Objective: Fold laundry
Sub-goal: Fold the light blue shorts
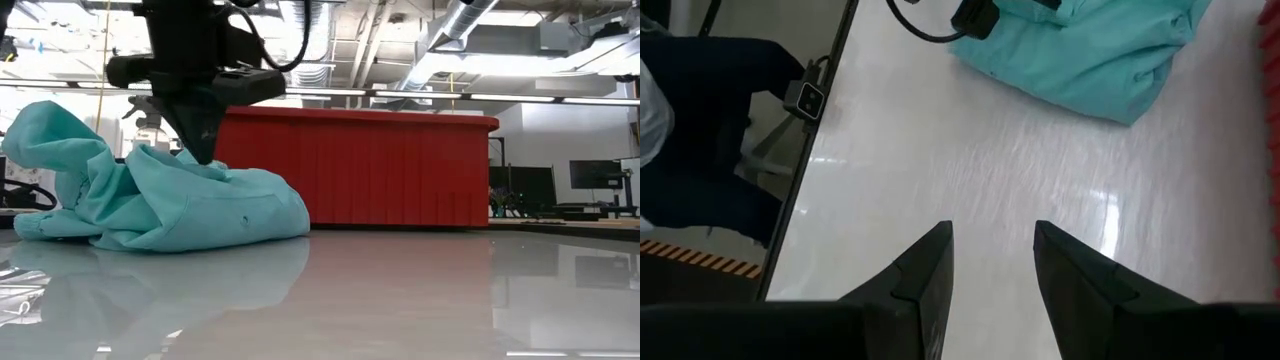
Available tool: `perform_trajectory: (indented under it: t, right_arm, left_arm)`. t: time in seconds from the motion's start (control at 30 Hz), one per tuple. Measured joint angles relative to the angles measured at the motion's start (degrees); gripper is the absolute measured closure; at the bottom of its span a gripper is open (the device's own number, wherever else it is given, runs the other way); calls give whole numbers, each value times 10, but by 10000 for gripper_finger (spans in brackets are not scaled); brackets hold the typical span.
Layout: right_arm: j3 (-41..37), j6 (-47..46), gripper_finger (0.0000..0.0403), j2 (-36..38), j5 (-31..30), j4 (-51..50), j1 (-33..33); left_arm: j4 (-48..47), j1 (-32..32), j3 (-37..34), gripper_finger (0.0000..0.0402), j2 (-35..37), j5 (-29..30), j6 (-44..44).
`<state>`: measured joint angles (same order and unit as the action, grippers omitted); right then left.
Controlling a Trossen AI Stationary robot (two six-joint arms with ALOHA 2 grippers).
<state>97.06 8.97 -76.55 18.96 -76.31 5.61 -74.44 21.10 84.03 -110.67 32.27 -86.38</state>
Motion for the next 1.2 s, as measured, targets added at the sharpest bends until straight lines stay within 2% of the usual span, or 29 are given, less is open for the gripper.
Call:
perform_trajectory:
  t: [0.2,0.27,0.4,0.53,0.83,0.9,1.0,1.07,1.2]
  right_arm:
    - [0,0,237,0,0,0,0]
    - [0,0,237,0,0,0,0]
    - [0,-7,237,0,0,0,0]
    - [0,-15,237,0,0,0,0]
    - [0,-16,237,0,0,0,0]
    - [0,-16,237,0,0,0,0]
    - [0,-15,237,0,0,0,0]
    - [0,-15,237,0,0,0,0]
    - [0,-15,237,0,0,0,0]
  left_arm:
    - [-51,32,0,401,1,21,-59]
    - [-34,35,3,401,1,25,-34]
    - [32,27,9,390,2,27,73]
    - [69,18,9,356,2,29,163]
    - [89,16,9,248,1,28,257]
    - [78,13,9,233,1,24,257]
    - [37,5,9,221,0,18,212]
    - [9,1,9,219,0,13,180]
    - [9,0,9,219,0,9,177]
